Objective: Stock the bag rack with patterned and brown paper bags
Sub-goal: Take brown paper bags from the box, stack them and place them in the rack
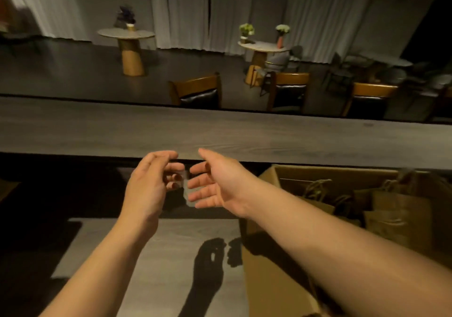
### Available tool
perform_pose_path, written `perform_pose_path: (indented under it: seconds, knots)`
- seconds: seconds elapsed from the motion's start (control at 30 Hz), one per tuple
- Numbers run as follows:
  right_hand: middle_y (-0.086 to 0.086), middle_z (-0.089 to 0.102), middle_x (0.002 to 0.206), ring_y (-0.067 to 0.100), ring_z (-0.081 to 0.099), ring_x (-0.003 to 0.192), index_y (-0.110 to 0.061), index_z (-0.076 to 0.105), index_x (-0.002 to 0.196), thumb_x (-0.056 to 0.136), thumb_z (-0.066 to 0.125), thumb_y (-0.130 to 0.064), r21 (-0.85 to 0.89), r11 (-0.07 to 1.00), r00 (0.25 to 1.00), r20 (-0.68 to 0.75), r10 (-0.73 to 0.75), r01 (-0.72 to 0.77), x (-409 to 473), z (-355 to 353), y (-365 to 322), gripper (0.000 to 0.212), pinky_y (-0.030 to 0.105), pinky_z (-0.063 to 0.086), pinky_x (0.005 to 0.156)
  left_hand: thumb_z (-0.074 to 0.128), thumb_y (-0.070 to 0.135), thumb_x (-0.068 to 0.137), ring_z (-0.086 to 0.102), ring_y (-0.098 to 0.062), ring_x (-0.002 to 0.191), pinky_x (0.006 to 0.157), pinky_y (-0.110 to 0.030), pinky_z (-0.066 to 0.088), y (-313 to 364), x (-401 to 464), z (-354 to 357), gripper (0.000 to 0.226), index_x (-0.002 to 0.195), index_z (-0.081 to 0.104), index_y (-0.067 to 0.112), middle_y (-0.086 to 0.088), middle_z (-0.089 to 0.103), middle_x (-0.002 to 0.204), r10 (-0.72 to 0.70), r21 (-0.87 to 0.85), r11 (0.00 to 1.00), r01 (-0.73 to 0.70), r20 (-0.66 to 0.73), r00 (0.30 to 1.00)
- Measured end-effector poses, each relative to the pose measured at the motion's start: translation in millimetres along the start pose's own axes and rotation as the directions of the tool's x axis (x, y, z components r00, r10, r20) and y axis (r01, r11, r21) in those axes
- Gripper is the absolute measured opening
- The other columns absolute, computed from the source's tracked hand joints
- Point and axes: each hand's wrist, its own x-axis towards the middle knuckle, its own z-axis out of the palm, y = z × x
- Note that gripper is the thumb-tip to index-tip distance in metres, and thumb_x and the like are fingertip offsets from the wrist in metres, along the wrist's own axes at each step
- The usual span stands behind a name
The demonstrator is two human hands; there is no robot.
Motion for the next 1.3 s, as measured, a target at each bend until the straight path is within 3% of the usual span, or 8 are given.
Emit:
perform_pose_path:
  seconds: [0.23,0.47,0.57,0.77,0.9,1.07,1.2,1.3]
  knots:
    - [0.01,0.072,0.098,0.026,0.071,0.088,-0.017,0.067,0.117,0.105,0.05,-0.05,-0.171,0.974,0.969,-0.174,-0.176,0.147,-68.1,-158.6,-4.6,0.039,0.042,0.057,0.082,0.046,0.03,0.108,0.068,-0.02,0.081,0.072,-0.033,0.052,-0.2,-34.5,117.8,0.027,0.11,0.07,0.019,-0.009,0.074,0.094,0.004,0.061,0.998,-0.025,0.319,0.948]
    - [0.011,0.073,0.098,0.027,0.074,0.087,-0.015,0.067,0.115,0.105,0.052,-0.047,-0.069,0.991,0.933,-0.335,-0.133,0.117,-82.6,-272.3,19.0,0.037,0.041,0.059,0.076,0.044,0.029,0.108,0.064,-0.019,0.077,0.07,-0.029,0.05,-3.1,-59.7,211.7,0.029,0.112,0.069,0.014,-0.007,0.07,0.085,-0.009,0.023,1.0,0.0,0.409,0.913]
    - [0.011,0.077,0.101,0.025,0.077,0.084,-0.015,0.067,0.116,0.105,0.054,-0.047,-0.207,0.978,0.932,-0.352,-0.082,0.008,-70.8,-297.4,36.4,0.036,0.039,0.063,0.076,0.046,0.031,0.107,0.067,-0.019,0.079,0.071,-0.029,0.053,-13.4,-62.0,243.1,0.027,0.111,0.069,0.017,-0.004,0.072,0.084,-0.025,0.061,0.998,-0.001,0.429,0.903]
    - [0.0,0.069,0.098,0.016,0.066,0.093,-0.018,0.068,0.106,0.089,0.075,-0.052,-0.803,0.553,0.955,-0.293,-0.046,-0.22,-23.8,-331.0,80.8,0.039,0.03,0.053,0.075,0.054,0.04,0.103,0.07,-0.017,0.084,0.085,-0.039,0.058,-51.1,-59.9,260.4,0.02,0.104,0.072,0.03,0.003,0.076,0.087,-0.098,0.278,0.961,-0.003,0.349,0.932]
    - [-0.002,0.067,0.11,0.014,0.065,0.101,-0.024,0.062,0.116,0.08,0.086,-0.04,-0.711,0.694,0.973,-0.221,-0.068,-0.113,-1.3,-336.0,117.3,0.046,0.031,0.058,0.086,0.053,0.042,0.103,0.071,-0.015,0.085,0.083,-0.035,0.057,-55.2,-55.8,266.2,0.017,0.102,0.069,0.035,0.005,0.074,0.084,-0.04,0.38,0.921,-0.087,0.316,0.948]
    - [-0.008,0.066,0.128,0.013,0.065,0.119,-0.03,0.059,0.135,0.078,0.091,-0.028,-0.405,0.914,0.988,-0.141,-0.058,-0.004,-0.7,-352.2,149.1,0.066,0.039,0.055,0.105,0.055,0.039,0.103,0.069,-0.018,0.078,0.087,-0.049,0.057,-59.5,-45.5,274.9,0.017,0.099,0.071,0.032,0.004,0.074,0.077,-0.062,0.384,0.922,-0.051,0.276,0.959]
    - [-0.006,0.06,0.135,0.017,0.061,0.124,-0.027,0.051,0.147,0.073,0.093,-0.028,-0.439,0.898,0.992,-0.123,-0.019,-0.037,0.9,-343.6,149.8,0.085,0.041,0.055,0.106,0.056,0.035,0.102,0.072,-0.027,0.088,0.09,-0.052,0.057,-62.1,-43.6,273.0,0.016,0.1,0.071,0.03,0.004,0.073,0.076,-0.066,0.38,0.924,-0.049,0.283,0.957]
    - [-0.004,0.048,0.141,0.024,0.053,0.131,-0.034,0.054,0.143,0.072,0.09,-0.027,-0.658,0.747,0.988,-0.153,-0.008,-0.096,10.0,-323.1,151.3,0.08,0.045,0.054,0.106,0.059,0.037,0.101,0.072,-0.022,0.084,0.084,-0.046,0.059,-63.9,-42.1,271.5,0.013,0.098,0.071,0.033,0.004,0.074,0.079,-0.055,0.39,0.918,-0.066,0.289,0.956]
